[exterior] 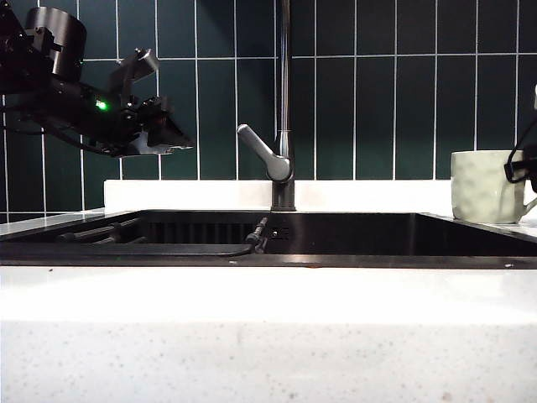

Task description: Pick up the mug next to the sink, go to the faucet to get some water, pour the water into the sink, and finally put the mug back to its place.

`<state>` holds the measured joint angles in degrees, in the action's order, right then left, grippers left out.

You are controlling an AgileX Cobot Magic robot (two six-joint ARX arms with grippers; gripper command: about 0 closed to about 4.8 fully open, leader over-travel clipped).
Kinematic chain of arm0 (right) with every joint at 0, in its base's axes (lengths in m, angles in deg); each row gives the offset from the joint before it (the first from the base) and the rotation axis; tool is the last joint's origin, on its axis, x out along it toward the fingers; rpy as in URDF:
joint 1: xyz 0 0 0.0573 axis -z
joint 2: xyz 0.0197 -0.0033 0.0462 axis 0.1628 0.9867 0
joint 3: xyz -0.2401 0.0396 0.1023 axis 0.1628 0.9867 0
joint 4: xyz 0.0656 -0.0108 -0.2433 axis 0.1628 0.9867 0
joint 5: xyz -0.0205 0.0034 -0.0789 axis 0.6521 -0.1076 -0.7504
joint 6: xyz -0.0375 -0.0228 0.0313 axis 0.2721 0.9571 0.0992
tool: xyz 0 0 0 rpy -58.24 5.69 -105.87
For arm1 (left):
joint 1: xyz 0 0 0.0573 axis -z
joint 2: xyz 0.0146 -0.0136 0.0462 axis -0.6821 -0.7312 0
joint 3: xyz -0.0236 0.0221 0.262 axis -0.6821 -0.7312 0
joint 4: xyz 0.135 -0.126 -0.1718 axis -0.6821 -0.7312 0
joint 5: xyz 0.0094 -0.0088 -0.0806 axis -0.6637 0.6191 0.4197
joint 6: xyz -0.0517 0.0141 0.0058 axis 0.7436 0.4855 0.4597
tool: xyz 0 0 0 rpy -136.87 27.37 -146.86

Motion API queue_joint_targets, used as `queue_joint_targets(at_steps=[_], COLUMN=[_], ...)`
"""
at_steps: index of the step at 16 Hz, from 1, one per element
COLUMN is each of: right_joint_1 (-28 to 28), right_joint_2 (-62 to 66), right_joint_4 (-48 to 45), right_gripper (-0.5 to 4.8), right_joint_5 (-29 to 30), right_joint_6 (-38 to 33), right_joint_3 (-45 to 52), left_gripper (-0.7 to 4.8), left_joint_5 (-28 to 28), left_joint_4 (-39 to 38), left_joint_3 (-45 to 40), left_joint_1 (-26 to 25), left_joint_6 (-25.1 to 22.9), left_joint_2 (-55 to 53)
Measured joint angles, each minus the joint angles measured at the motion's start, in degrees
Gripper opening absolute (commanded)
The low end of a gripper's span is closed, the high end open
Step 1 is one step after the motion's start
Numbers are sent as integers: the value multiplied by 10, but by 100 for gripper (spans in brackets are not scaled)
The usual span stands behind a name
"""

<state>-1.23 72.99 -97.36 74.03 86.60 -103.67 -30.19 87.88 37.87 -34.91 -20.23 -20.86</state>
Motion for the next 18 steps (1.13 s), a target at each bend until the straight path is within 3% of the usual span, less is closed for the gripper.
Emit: queue_joint_targets(at_steps=[4, 5, 6, 7, 9, 11, 18], right_joint_1=[6, 6, 6, 6, 5, 5, 5], right_joint_2=[0, 0, 0, 0, 1, 1, -1], right_joint_4=[0, 0, 1, 1, 3, 3, -5], right_gripper=[240, 205, 127, 84, 65, 10, -1], right_joint_5=[0, 3, 11, 21, 35, 42, 42], right_joint_6=[2, 2, 2, 2, 4, 4, 3], right_joint_3=[-3, -4, -4, -5, -5, -6, -7], left_gripper=[242, 242, 242, 242, 242, 242, 241], left_joint_5=[0, 0, 0, 0, 0, 0, 25], left_joint_4=[0, 0, 0, 0, -1, -6, -9], left_joint_3=[0, 0, 0, 0, 0, 0, 0], left_joint_1=[0, 0, 0, 0, 1, 0, 1], left_joint_6=[0, 0, 0, 0, 0, 0, 2], left_joint_2=[0, 0, 0, 0, 0, 0, 0])
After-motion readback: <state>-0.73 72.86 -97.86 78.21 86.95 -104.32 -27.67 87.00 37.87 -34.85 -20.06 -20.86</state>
